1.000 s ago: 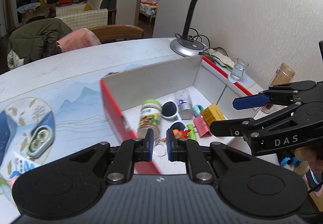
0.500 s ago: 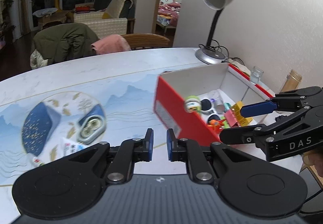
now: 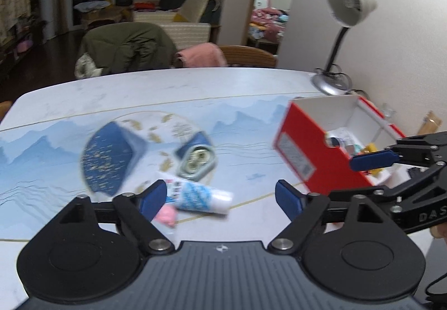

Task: Organize rigid objects
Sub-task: 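Withdraw both open tools from the box toward the items on the table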

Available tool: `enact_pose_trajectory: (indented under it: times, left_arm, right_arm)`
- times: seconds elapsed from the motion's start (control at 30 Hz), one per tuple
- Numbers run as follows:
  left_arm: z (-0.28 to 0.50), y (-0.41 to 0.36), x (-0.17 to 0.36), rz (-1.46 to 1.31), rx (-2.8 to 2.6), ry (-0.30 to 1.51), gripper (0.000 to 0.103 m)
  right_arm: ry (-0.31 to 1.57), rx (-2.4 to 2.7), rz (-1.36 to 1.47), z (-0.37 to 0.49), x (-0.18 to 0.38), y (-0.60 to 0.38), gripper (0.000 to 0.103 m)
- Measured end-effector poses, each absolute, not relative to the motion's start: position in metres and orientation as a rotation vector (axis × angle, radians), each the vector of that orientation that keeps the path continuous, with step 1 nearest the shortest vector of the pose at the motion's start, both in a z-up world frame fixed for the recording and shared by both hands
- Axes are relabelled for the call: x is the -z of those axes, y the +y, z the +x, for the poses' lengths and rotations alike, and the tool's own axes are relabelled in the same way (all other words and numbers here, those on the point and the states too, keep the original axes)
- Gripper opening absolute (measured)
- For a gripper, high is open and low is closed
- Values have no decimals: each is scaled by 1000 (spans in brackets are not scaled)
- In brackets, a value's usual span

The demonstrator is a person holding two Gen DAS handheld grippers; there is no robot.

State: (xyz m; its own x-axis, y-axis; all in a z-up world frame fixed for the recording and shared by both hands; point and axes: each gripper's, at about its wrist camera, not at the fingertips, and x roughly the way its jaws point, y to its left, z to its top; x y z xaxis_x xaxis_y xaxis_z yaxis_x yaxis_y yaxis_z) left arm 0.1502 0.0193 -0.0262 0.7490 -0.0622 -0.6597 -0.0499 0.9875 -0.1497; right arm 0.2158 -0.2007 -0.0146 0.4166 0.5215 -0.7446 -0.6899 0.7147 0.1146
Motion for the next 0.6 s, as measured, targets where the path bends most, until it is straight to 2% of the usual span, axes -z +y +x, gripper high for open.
enact_pose_trajectory:
  times: [0.1,0.2,0.6]
  left_arm:
    - [151,37,33,-167,-27,743,85]
    - [152,54,41,-203,-53,761,90]
    - [163,95,73,-278,-198,820,90]
  right_arm:
    - [853,-774,-242,215,20,-186,78]
    - [862,-776,-267,216,26,-170,78]
    - [890,-808,-353,225,55,-121,81]
